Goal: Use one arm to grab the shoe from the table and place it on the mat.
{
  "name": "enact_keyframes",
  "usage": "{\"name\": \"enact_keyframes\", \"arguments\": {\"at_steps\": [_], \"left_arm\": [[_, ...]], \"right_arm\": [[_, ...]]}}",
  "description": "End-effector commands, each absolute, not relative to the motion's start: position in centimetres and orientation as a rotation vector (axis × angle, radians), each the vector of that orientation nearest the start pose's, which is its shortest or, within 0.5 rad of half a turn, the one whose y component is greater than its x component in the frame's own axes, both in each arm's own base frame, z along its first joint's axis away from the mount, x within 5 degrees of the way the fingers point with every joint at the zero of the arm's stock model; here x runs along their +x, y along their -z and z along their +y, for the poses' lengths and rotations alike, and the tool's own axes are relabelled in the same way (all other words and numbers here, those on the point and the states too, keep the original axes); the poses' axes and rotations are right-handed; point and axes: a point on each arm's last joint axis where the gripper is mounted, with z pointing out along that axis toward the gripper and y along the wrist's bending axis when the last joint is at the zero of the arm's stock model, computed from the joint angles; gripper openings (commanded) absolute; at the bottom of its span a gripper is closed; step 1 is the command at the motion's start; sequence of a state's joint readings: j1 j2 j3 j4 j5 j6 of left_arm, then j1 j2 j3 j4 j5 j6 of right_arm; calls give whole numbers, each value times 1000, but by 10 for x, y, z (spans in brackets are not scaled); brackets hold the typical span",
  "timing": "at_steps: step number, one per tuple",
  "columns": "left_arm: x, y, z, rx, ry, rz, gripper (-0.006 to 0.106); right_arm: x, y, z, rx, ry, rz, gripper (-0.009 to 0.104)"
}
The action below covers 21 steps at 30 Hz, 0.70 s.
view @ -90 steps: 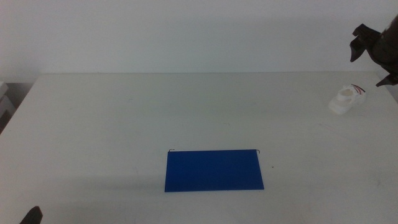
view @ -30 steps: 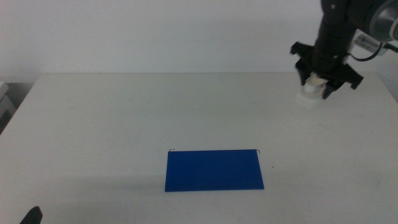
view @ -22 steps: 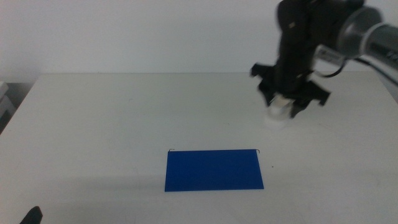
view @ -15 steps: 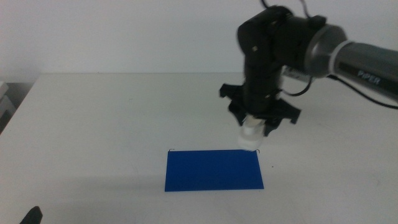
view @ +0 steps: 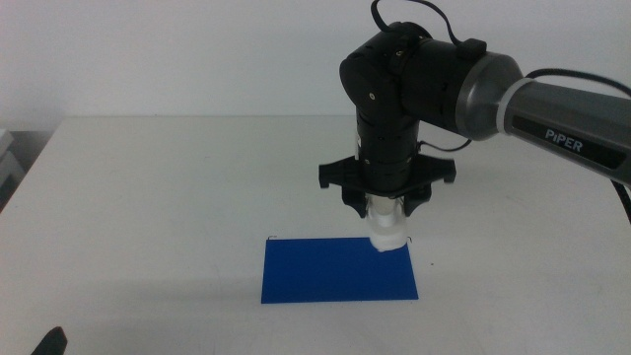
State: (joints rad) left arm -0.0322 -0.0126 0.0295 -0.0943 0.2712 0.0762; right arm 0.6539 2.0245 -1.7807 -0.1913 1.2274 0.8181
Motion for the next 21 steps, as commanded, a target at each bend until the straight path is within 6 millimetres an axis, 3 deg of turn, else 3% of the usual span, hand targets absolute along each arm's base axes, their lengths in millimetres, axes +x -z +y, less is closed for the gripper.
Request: {"name": "enact_keyframes", "arguments": {"at_steps": [1,7,14,18,21], "left_arm": [[55,-185,-4,22,65,1684,94],[55,-185,-4,22,65,1684,94],[55,-185,-4,22,65,1684,94],[55,-185,-4,22,65,1684,94],[55,-185,-4,22,65,1684,94]], "right_arm": [[341,-288,234,-128,102,2825,-4],[345,-290,231,-655,257,2730,-4],[349,-291,229,-1035,375,2589,-4],[350,-291,237,-1440,341,2382,-4],[348,-290,244,-1600,230,2278,-4]]}}
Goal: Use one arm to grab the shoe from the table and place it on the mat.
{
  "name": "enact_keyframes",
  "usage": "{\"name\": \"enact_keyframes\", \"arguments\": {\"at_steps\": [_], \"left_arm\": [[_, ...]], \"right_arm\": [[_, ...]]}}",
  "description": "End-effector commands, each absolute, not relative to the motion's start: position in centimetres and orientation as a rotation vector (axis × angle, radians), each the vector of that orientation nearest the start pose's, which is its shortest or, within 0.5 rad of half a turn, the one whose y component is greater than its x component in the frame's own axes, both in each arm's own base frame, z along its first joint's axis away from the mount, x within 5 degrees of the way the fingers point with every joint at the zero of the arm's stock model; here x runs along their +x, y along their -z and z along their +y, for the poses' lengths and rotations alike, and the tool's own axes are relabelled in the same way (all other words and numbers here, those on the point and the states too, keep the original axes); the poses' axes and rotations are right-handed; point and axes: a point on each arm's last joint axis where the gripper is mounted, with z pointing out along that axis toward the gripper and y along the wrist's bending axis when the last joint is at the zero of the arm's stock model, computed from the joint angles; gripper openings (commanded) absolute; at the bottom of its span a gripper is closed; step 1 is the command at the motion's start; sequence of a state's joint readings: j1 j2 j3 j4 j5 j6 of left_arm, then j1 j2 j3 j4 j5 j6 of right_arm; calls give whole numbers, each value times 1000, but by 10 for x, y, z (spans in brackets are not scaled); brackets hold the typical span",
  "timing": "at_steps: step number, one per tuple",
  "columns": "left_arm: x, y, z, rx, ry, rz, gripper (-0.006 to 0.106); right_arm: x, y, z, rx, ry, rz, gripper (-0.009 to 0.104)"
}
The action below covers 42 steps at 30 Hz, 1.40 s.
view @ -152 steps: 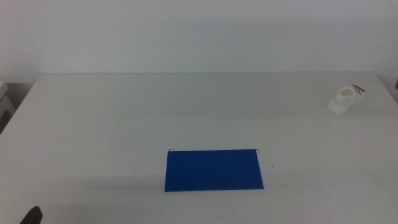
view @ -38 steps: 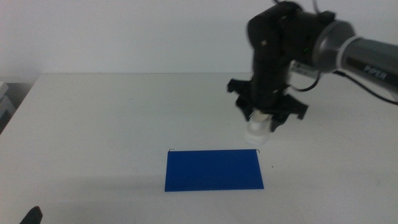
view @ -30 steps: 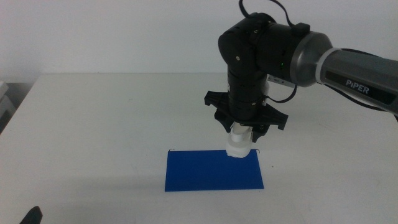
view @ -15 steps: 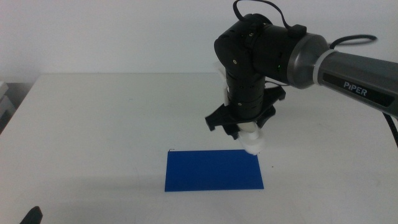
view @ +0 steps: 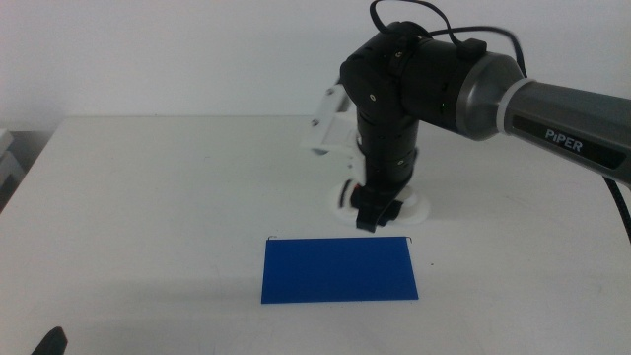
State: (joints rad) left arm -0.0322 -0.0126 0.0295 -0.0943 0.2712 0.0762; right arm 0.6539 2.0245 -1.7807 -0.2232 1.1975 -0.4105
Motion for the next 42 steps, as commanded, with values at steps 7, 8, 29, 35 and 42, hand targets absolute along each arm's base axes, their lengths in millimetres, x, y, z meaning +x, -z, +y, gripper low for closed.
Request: {"name": "enact_keyframes", "arguments": {"at_steps": [7,8,29,35,42], "left_arm": [[55,-185,-4,22,65,1684,94],[55,-185,-4,22,65,1684,94],[55,-185,-4,21,66,1684,94],[55,-185,-4,21,66,1684,94],[55,-185,-4,21,66,1684,94]], "right_arm": [[346,-290,251,-1611,86,2244,-4],[346,-290,252,-1608,74,2245,-4],[364,-239,264,-1927,-110,2051,-4],[366,-221,268,-1937,-164,2092,-4],[368,-209,269,-1955,-158,2109,-2]]}}
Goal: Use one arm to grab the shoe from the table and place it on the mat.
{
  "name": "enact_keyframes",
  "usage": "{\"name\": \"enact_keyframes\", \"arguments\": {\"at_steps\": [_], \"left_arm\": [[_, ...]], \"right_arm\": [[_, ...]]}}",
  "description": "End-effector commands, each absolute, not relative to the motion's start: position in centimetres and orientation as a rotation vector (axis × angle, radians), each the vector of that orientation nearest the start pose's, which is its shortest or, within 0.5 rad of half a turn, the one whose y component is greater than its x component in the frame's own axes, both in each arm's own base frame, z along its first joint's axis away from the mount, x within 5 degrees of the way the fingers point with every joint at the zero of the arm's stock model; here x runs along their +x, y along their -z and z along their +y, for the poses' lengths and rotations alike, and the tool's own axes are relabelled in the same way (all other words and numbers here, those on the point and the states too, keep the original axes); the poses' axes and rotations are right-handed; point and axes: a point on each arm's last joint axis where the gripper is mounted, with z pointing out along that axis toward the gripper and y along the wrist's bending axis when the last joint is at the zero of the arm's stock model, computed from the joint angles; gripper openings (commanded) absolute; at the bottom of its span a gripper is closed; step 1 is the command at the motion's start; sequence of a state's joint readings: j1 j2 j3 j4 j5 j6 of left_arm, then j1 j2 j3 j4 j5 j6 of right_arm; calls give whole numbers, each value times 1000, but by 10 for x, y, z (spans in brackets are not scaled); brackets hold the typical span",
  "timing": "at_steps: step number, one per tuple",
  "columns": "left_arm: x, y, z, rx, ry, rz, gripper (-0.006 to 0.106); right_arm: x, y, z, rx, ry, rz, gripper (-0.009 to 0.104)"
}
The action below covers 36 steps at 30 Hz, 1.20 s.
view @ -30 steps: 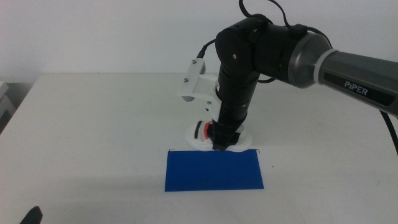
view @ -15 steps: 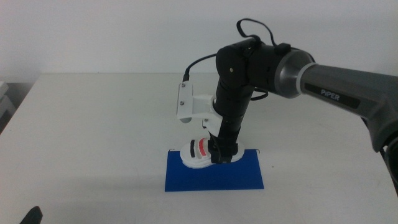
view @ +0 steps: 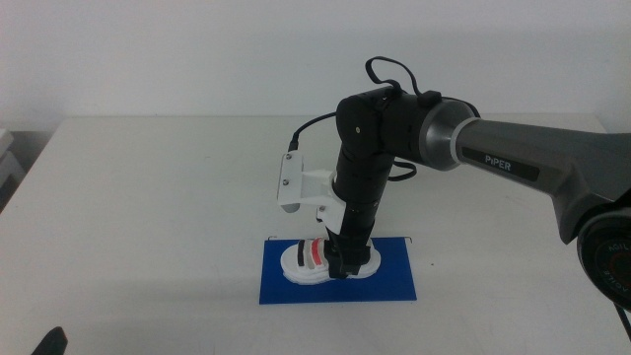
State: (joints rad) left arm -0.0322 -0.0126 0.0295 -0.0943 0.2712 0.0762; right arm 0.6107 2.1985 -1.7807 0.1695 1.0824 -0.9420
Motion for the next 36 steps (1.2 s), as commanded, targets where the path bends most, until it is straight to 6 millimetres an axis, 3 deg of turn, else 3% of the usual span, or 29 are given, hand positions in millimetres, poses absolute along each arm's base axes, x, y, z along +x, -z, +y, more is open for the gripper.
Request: {"name": "enact_keyframes", "arguments": {"at_steps": [1,2,3,6,9,14,22,29,36], "left_arm": [[55,-185,-4,21,66,1684,94],[55,-185,-4,21,66,1684,94],[55,-185,-4,22,65,1684,94],[55,-185,-4,22,65,1684,94],[55,-185,-4,22,65,1684,94],[55,-185,-4,22,65,1684,94],[55,-185,-4,22,65,1684,94],[55,-185,-4,21,66,1684,94],[55,-185,-4,21,66,1684,94]], "right_arm": [[369,-208,269,-1957,-155,2110,-1],[368,-208,269,-1958,-155,2109,1],[368,-208,269,-1958,-157,2112,57],[368,-212,269,-1944,-164,2107,77],[365,-229,267,-1880,-166,2112,89],[347,-276,236,-1638,-146,2114,92],[281,-332,136,-951,-172,2120,89],[212,-343,68,-431,-185,1967,85],[139,-317,31,-211,-146,1720,82]]}}
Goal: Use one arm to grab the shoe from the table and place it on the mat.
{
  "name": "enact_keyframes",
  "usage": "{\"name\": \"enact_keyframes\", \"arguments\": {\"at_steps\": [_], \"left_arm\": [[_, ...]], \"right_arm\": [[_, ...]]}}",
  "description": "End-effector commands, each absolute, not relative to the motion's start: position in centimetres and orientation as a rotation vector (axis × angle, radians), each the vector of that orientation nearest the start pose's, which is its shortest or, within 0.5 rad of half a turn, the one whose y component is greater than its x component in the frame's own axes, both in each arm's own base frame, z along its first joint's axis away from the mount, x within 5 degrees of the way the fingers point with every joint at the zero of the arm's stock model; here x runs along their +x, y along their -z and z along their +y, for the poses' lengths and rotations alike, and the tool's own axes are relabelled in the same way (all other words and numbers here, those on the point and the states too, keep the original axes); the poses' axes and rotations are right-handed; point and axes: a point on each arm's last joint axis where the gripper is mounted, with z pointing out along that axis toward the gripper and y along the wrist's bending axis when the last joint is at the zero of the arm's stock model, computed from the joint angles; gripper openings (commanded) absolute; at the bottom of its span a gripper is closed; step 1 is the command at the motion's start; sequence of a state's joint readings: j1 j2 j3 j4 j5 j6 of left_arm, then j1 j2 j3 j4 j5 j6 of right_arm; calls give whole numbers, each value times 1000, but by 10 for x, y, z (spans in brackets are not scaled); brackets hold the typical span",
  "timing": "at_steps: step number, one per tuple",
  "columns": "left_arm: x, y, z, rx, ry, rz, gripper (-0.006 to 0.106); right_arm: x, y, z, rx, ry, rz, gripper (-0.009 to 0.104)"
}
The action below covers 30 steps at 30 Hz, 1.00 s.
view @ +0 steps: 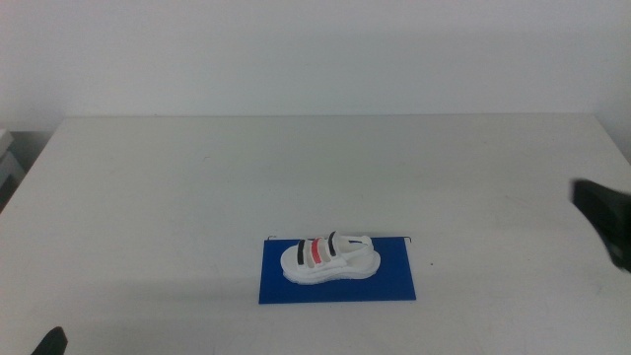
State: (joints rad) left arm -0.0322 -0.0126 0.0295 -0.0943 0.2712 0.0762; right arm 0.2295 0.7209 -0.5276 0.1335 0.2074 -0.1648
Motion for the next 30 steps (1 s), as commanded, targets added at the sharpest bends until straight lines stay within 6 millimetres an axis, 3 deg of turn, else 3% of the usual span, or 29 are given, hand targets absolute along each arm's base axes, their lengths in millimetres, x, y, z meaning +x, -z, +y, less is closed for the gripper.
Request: {"name": "enact_keyframes", "arguments": {"at_steps": [1,13,23,30], "left_arm": [[55,-185,-4,21,66,1684,94],[55,-185,-4,21,66,1684,94],[55,-185,-4,21,66,1684,94],[55,-185,-4,21,66,1684,94]], "right_arm": [[132,-311,28,-184,-149,1714,82],[81,-267,8,-127,-33,1622,82],[63,-218,6,-113,-49,1627,82],[55,-195,6,-101,-60,1584,82]]}}
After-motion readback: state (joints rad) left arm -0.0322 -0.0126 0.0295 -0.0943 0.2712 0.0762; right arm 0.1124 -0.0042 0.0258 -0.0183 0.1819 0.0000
